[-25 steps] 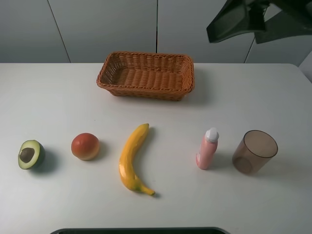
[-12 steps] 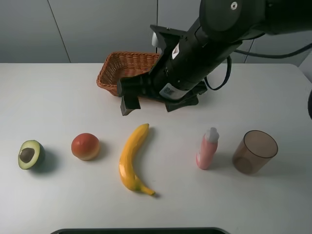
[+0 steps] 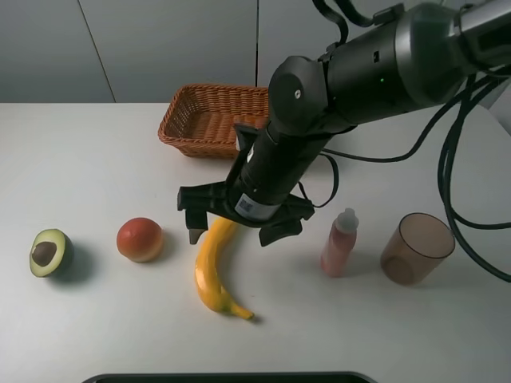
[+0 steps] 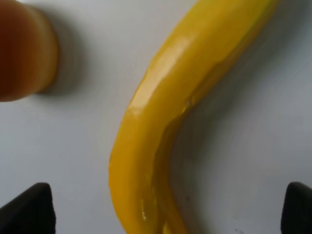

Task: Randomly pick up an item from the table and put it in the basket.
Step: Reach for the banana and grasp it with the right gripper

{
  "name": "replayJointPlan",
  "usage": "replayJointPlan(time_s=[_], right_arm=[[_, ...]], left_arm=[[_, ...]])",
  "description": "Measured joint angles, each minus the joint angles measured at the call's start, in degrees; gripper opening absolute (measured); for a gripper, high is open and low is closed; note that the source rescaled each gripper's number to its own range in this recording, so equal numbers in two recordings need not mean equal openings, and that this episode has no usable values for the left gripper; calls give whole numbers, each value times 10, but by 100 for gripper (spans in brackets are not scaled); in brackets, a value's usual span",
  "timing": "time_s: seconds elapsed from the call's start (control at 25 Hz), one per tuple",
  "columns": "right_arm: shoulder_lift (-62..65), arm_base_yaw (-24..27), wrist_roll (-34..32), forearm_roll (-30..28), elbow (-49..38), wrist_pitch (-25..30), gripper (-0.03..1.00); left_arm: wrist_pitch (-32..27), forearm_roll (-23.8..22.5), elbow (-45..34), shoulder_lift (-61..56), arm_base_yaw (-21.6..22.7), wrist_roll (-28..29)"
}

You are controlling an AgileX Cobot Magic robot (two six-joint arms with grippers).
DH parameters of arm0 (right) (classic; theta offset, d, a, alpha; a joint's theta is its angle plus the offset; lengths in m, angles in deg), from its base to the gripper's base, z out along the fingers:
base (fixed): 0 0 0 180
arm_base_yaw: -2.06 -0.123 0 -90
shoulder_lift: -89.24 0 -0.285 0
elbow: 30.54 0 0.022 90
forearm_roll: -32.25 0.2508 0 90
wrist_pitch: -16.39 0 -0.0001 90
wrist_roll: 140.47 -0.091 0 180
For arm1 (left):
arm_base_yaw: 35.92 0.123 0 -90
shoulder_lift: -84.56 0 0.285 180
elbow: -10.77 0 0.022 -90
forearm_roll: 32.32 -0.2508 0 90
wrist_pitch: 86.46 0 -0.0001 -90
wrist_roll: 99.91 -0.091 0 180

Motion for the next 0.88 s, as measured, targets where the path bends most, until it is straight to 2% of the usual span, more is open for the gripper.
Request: replayJointPlan(time_s=[0.24, 0.44, 0.64, 0.88], right_arm=[[-23, -28, 0, 29, 0, -30, 100], [-46, -38, 1, 39, 13, -29, 100], [-80, -43, 8, 41, 37, -16, 89], [-85, -45, 8, 41, 42, -15, 88]], left_arm=[[0, 0, 0, 0, 0, 0], [0, 0, 0, 0, 0, -1], [0, 0, 0, 0, 0, -1], [0, 0, 0, 0, 0, -1]])
